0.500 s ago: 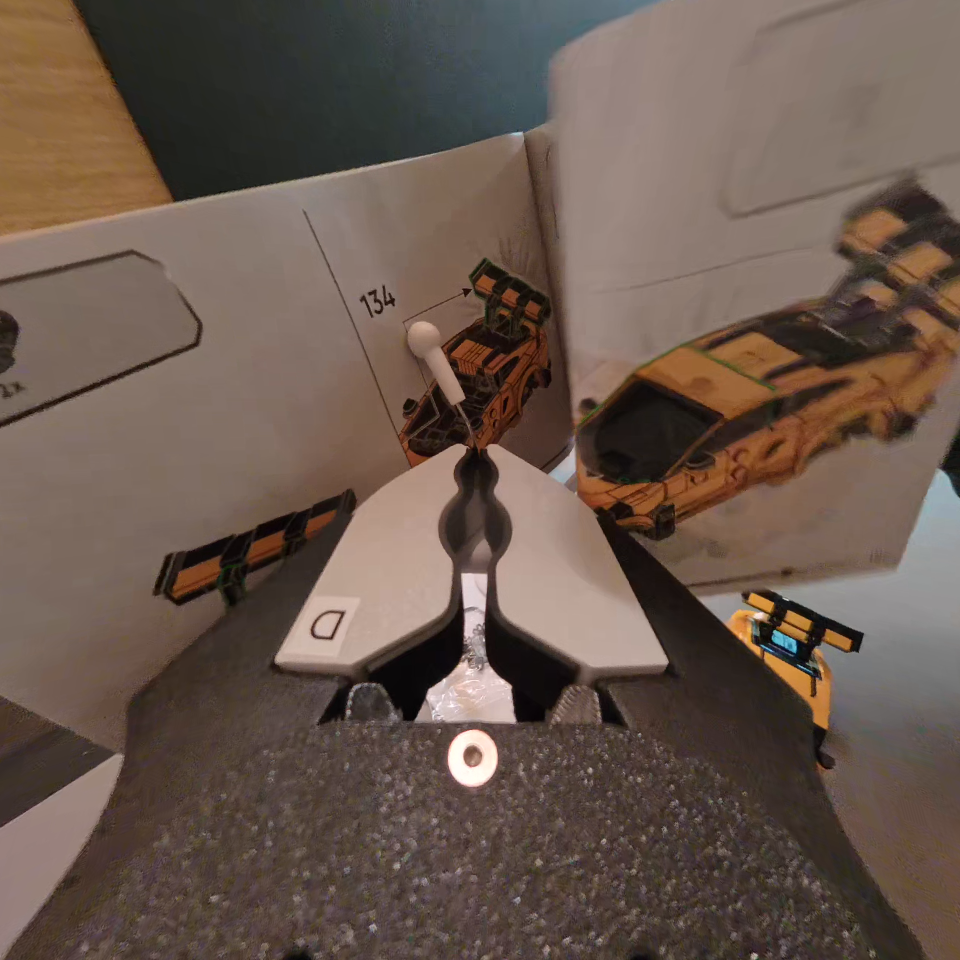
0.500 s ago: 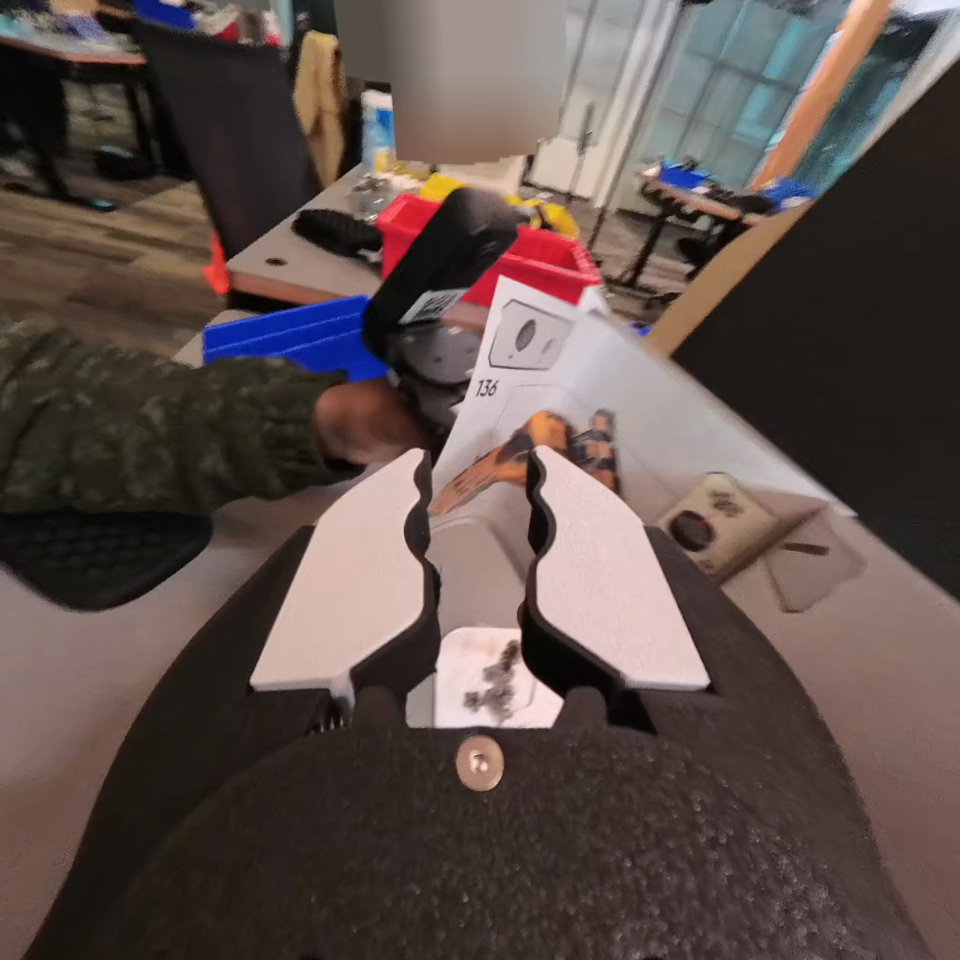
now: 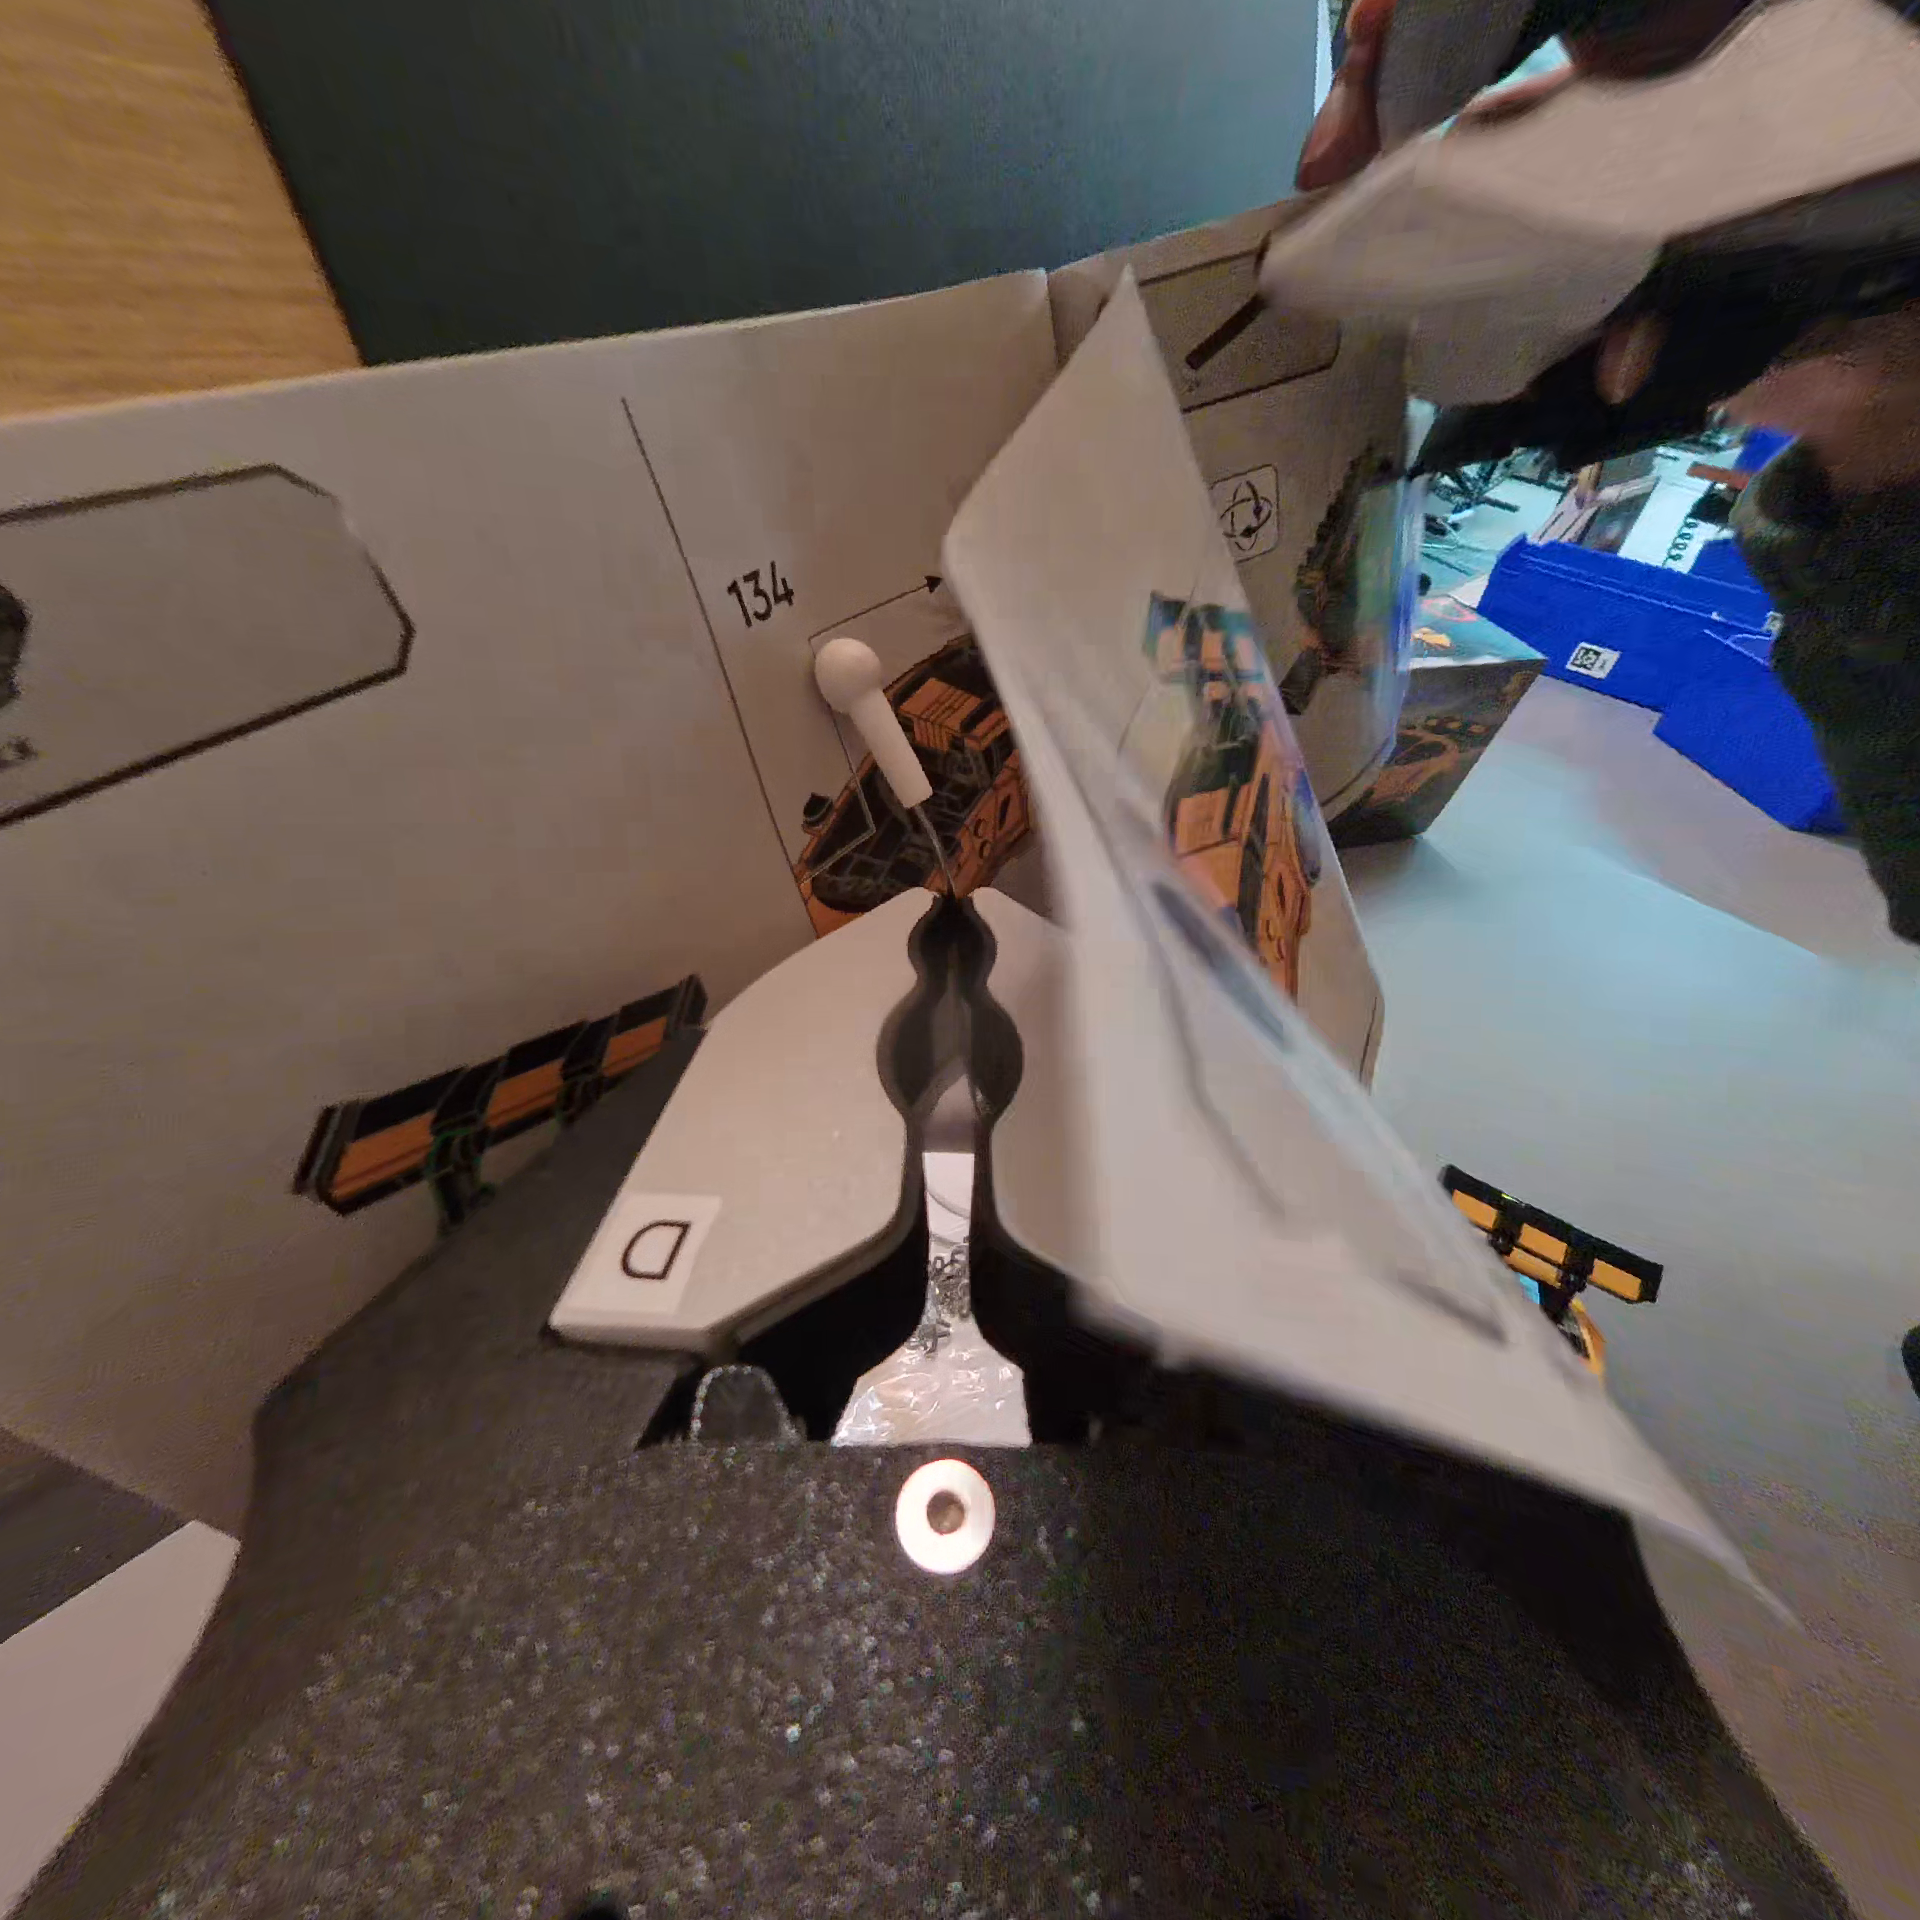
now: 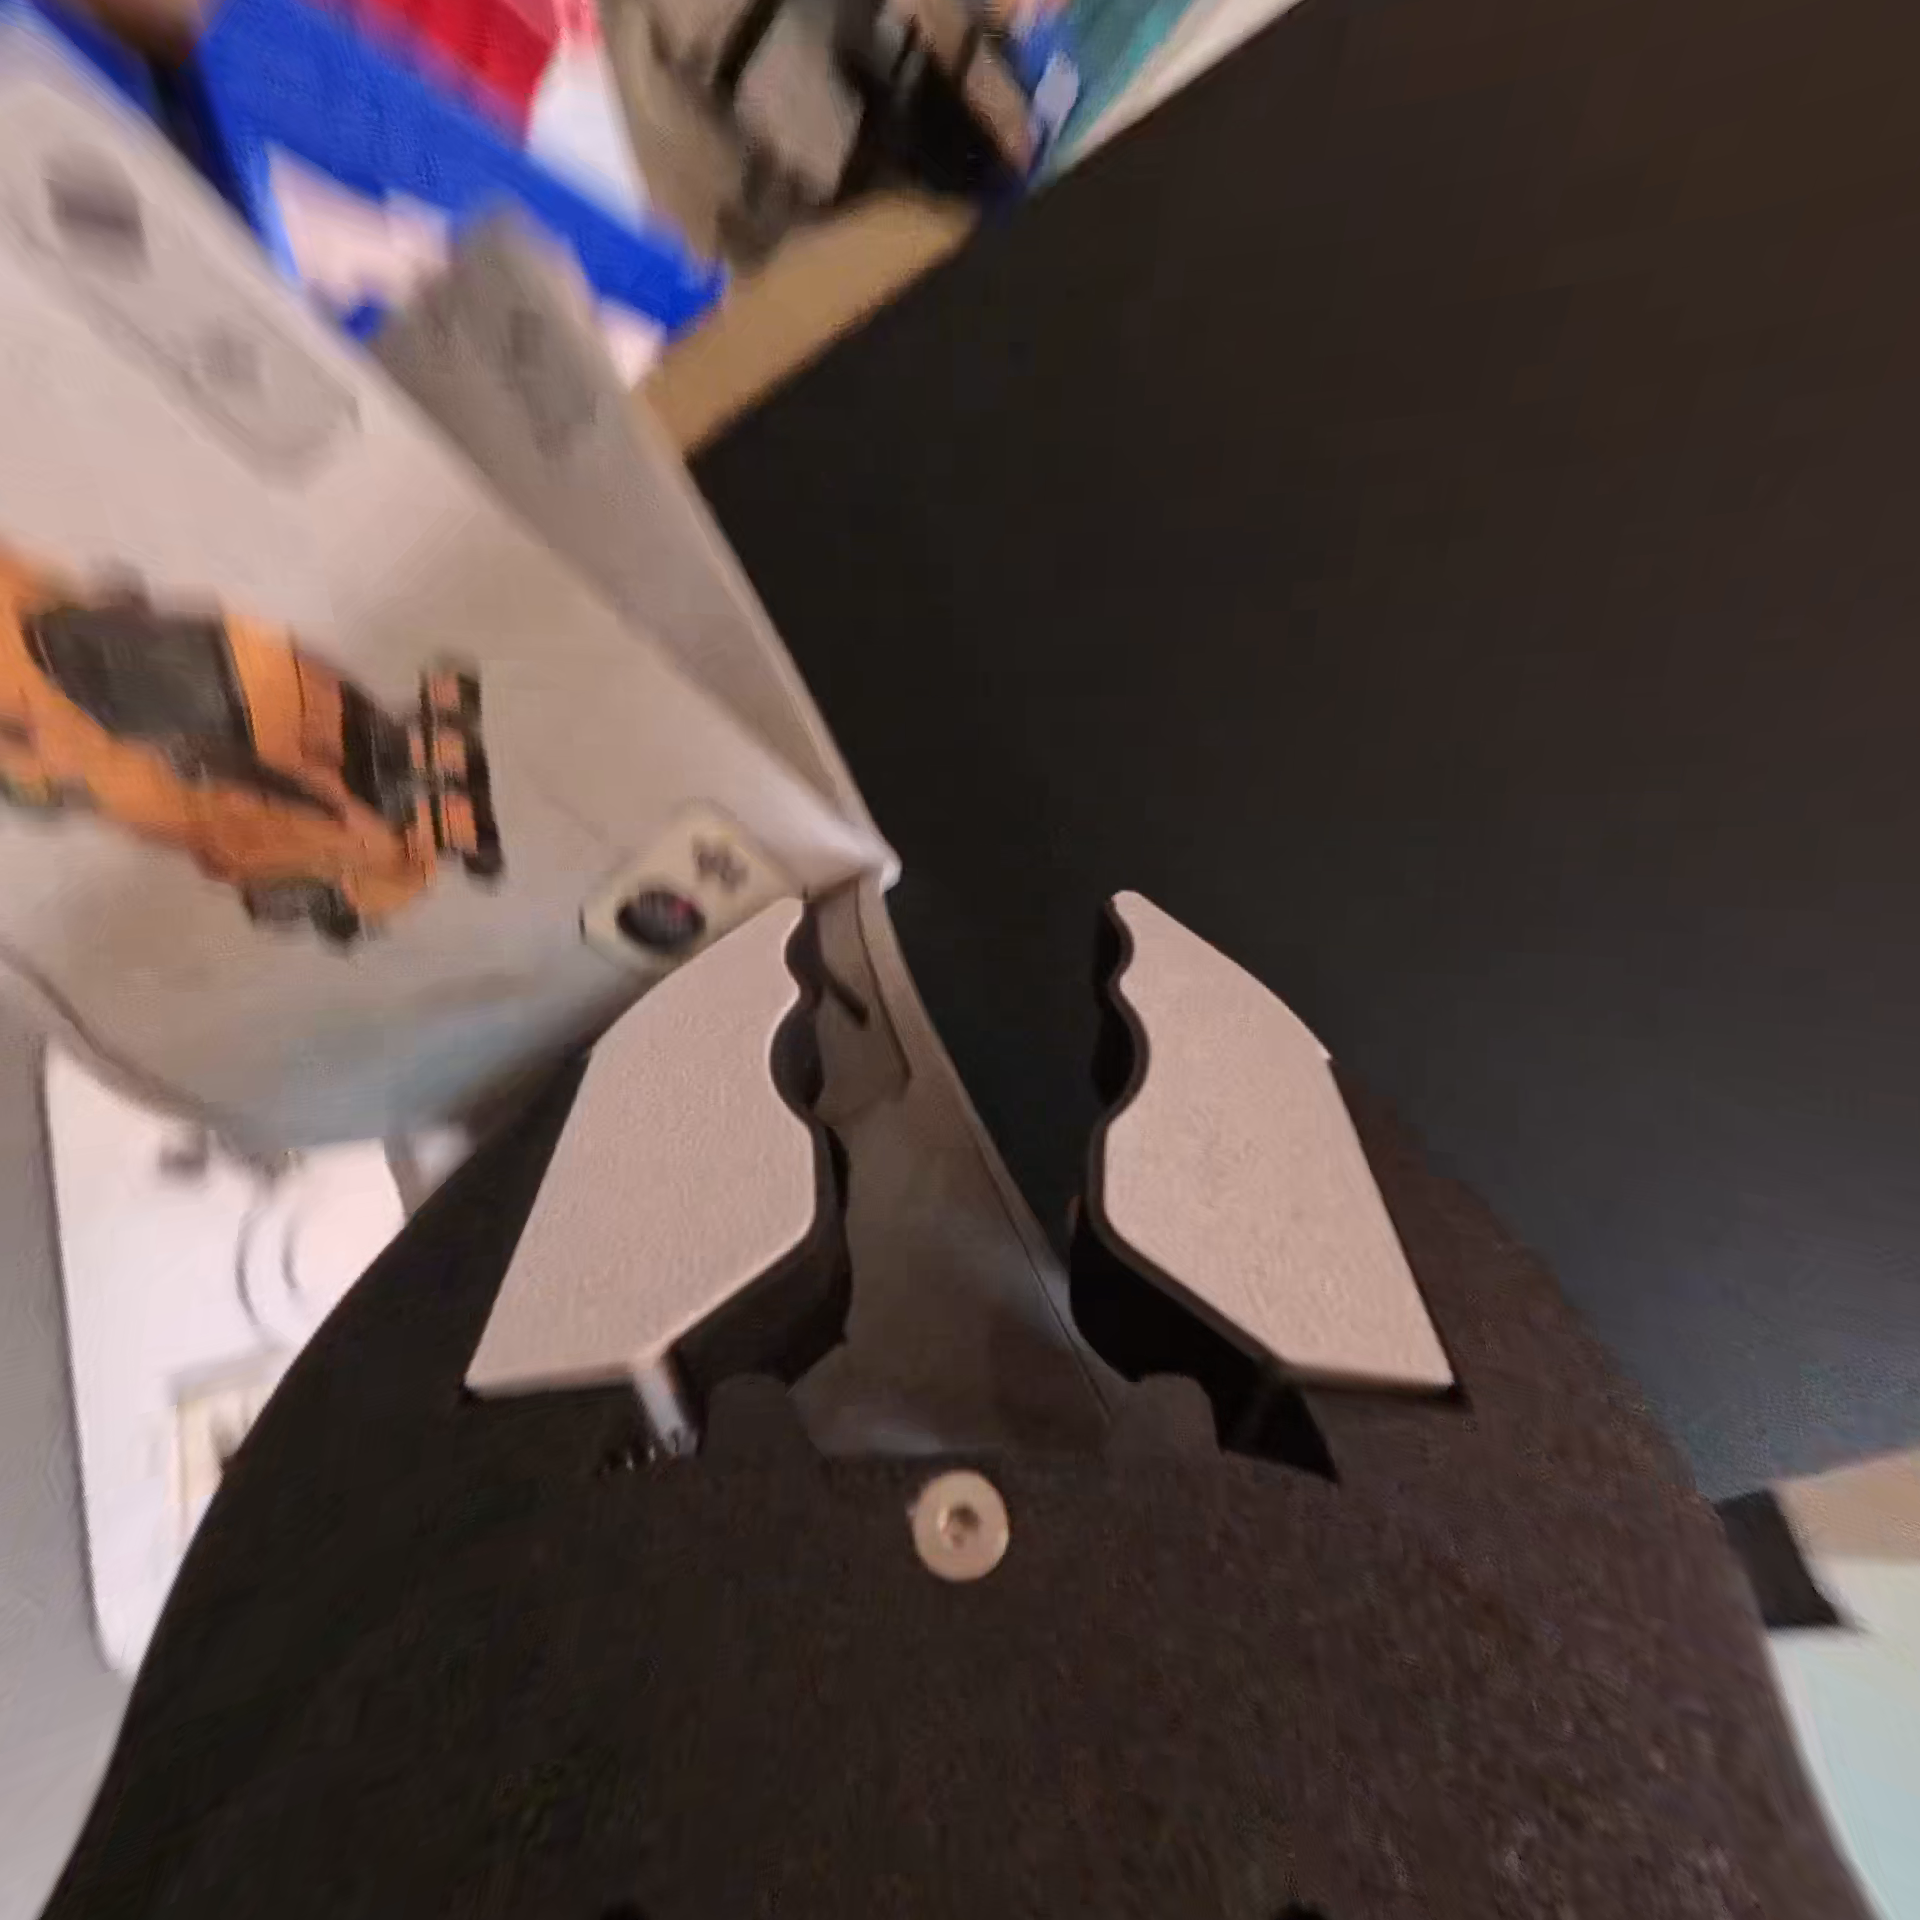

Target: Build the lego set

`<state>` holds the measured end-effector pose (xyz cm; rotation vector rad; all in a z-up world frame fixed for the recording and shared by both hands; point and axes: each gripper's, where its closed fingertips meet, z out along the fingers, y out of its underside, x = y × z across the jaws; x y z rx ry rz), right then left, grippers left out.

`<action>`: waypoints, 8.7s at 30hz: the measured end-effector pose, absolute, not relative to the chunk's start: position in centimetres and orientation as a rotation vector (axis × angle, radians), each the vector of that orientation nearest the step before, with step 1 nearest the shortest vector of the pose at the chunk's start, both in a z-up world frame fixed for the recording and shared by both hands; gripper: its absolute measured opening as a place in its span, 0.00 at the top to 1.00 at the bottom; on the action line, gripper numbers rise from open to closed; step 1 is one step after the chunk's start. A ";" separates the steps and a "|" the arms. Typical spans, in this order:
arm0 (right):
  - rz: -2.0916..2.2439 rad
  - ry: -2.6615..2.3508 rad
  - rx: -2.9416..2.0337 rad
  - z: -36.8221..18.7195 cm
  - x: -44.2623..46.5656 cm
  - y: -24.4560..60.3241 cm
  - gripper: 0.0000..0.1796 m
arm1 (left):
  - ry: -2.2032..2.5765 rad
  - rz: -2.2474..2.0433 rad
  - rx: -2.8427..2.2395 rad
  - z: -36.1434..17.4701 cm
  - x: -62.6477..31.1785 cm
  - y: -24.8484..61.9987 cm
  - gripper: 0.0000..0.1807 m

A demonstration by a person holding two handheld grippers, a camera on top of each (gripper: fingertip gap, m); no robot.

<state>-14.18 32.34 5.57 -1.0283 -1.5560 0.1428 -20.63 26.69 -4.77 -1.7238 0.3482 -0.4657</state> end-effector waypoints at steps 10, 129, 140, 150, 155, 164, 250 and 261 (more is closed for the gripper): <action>-0.079 -1.948 -1.229 2.6 -11.8 34.5 1.00 | 0.364 -0.431 -1.714 -4.8 -20.3 26.8 1.00; 1.130 -1.104 -1.522 -3.0 -0.8 39.5 0.85 | 1.235 0.728 -1.517 -7.0 -15.8 27.8 0.99; 0.991 -1.021 -1.479 -1.5 1.6 38.9 0.80 | 1.184 0.654 -1.569 -7.0 -16.2 27.5 0.94; 0.625 -0.853 -1.354 1.7 7.3 33.9 0.79 | 0.954 0.201 -1.542 -5.3 -11.1 24.1 0.94; 0.553 -0.799 -1.247 3.2 8.2 28.4 0.81 | 0.895 0.124 -1.514 -4.5 -7.6 26.4 0.96; 0.498 -0.854 -1.285 1.6 7.5 25.3 0.83 | 0.859 0.252 -1.666 -5.6 -6.1 31.6 0.99; -0.073 -1.074 -1.443 -15.3 -1.0 34.1 0.92 | 0.800 0.235 -1.807 -5.6 -6.7 33.7 1.00; -0.921 -1.381 -0.855 -6.6 2.1 34.8 0.98 | 0.926 0.249 -1.826 -6.4 -6.2 33.5 1.00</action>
